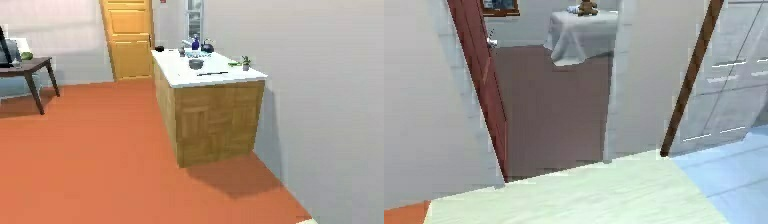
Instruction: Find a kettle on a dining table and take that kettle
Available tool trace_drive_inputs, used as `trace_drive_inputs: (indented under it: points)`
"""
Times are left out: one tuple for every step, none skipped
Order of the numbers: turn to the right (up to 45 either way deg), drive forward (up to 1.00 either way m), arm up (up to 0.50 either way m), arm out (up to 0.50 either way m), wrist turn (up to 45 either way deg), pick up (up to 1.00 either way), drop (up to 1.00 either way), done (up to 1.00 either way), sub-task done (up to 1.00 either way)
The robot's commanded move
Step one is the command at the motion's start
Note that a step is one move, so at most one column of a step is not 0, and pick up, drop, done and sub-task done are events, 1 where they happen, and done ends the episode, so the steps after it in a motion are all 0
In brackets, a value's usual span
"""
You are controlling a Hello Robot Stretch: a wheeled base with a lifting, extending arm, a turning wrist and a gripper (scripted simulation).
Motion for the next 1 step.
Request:
trace_drive_inputs:
  points:
    - [-33.0, 0.0, 0.0, 0.0, 0.0, 0.0, 0.0, 0.0, 0.0]
